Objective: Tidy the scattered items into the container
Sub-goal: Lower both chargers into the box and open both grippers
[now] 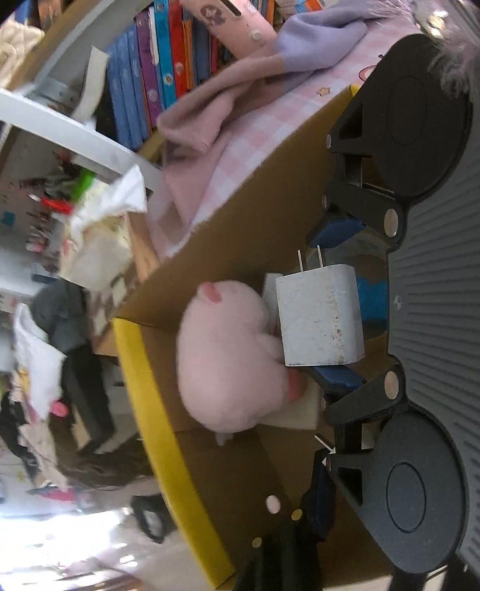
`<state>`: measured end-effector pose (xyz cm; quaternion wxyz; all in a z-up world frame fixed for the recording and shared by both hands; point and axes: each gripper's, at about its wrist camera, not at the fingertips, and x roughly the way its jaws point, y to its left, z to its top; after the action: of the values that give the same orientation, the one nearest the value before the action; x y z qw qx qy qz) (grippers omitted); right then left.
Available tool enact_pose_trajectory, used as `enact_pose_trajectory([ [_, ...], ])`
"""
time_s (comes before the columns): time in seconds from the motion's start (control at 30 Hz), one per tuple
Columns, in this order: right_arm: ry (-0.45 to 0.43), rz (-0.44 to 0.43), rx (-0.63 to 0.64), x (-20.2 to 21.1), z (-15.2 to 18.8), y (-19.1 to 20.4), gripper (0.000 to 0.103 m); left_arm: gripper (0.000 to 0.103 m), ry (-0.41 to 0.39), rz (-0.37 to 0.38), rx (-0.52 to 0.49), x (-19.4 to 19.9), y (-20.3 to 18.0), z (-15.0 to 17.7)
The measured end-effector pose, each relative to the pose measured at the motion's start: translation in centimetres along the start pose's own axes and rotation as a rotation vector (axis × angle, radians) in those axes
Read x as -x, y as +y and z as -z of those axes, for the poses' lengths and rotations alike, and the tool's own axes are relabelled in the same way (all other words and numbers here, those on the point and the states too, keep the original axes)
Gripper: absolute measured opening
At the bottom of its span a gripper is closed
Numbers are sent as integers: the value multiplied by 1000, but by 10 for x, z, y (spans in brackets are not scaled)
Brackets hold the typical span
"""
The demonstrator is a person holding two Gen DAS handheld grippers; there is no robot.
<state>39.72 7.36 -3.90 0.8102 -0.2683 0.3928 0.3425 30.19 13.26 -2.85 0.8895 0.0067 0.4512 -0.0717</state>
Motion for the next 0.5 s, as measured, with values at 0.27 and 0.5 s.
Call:
enact_pose_trajectory([
  [0.27,-16,-2,-37,3,0,-5,66,38,-27,-6,11,4,-1,-2],
  [0.5,-164,10,-153,38,8,-15,77,70,-184,-49,13,43,-3,5],
])
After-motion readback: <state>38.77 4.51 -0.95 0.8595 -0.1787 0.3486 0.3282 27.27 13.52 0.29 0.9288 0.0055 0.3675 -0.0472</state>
